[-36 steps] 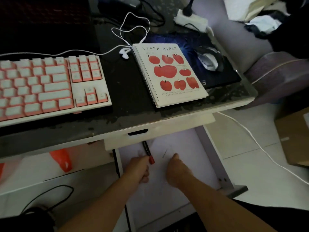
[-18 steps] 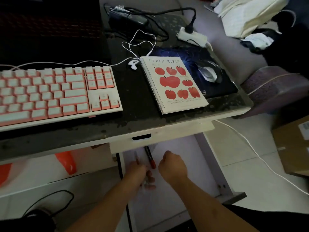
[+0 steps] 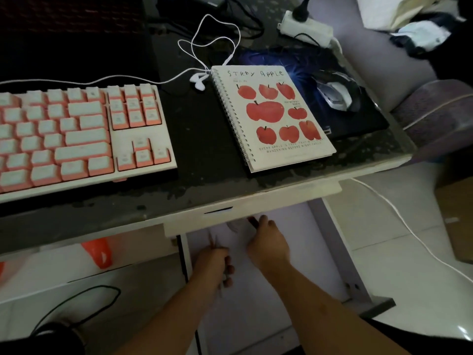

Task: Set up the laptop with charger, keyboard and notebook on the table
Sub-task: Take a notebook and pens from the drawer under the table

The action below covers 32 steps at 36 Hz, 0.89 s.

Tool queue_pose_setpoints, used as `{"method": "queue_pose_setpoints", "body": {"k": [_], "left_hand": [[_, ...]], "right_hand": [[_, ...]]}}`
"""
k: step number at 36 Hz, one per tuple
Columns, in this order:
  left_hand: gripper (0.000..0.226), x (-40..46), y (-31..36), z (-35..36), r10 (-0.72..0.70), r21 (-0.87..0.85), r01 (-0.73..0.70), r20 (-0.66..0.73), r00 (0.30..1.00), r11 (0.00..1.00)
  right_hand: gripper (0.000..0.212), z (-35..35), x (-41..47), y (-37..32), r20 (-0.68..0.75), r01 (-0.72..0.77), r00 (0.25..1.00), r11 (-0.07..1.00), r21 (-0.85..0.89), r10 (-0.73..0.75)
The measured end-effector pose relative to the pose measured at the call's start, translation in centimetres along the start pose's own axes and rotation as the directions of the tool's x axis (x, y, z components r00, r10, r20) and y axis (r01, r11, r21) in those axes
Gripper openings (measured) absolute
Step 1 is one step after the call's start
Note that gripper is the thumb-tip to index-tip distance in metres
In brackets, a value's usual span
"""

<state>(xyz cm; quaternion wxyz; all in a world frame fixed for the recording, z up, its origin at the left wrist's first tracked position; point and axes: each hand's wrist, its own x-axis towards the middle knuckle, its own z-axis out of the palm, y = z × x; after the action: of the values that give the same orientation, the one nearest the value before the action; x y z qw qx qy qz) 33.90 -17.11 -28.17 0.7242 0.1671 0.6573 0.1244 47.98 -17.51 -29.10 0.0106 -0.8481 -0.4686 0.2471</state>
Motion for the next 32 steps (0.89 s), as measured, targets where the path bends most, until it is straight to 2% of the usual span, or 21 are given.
{"method": "queue_pose_setpoints", "body": {"k": [2,4,7,9,13,16,17,19,21,25,32], "left_hand": [[0.025,0.0,-0.1,0.1,0.006,-0.004,-0.006,-0.01,1.0,1.0],[0.023,0.0,0.0,0.1,0.019,-0.015,-0.02,-0.012,1.0,1.0],[0.023,-0.2,0.1,-0.1,0.04,-0.019,-0.04,-0.017,0.999,0.999],[0.024,-0.3,0.2,-0.2,0.049,-0.01,-0.05,-0.016,0.999,0.999],[0.021,-0.6,-0.2,-0.2,0.045,0.0,-0.045,0.004,0.999,0.999],[0.016,-0.9,-0.5,-0.1,0.053,0.01,-0.053,0.015,0.998,0.999],[0.016,-1.0,-0.6,-0.1,0.05,0.014,-0.05,0.022,0.999,0.999],[0.02,-0.9,-0.7,-0.1,0.047,0.034,-0.048,0.026,0.999,0.998],[0.025,-1.0,-0.8,-0.2,0.043,0.053,-0.044,0.02,0.999,0.998],[0.028,-1.0,-0.5,-0.3,0.015,0.058,-0.016,0.026,1.0,0.998],[0.023,-0.9,-0.3,-0.4,-0.002,0.037,0.001,0.035,0.999,0.999]], "right_hand": [[0.055,0.2,0.0,0.3,-0.007,0.126,0.992,0.992,-0.002,-0.126],[0.07,0.5,-0.3,0.3,0.064,0.211,0.976,0.977,-0.024,-0.209],[0.079,1.1,-0.8,0.7,0.148,0.242,0.962,0.968,-0.067,-0.23],[0.078,1.4,-1.2,1.1,0.129,0.242,0.964,0.969,-0.054,-0.233],[0.052,1.4,-2.1,1.9,0.021,0.124,0.992,0.992,0.024,-0.125],[0.032,1.7,-2.7,2.0,-0.032,-0.124,0.991,0.982,0.14,0.13],[0.033,1.7,-2.8,1.8,-0.024,-0.22,0.973,0.955,0.2,0.23],[0.054,2.0,-2.5,0.9,0.01,-0.35,0.932,0.889,0.295,0.363],[0.067,2.2,-1.8,-0.2,0.005,-0.35,0.932,0.895,0.277,0.363],[0.07,2.1,0.0,-2.6,0.002,-0.307,0.948,0.913,0.269,0.318],[0.041,1.9,0.7,-1.6,0.095,-0.308,0.951,0.894,0.327,0.293]]}}
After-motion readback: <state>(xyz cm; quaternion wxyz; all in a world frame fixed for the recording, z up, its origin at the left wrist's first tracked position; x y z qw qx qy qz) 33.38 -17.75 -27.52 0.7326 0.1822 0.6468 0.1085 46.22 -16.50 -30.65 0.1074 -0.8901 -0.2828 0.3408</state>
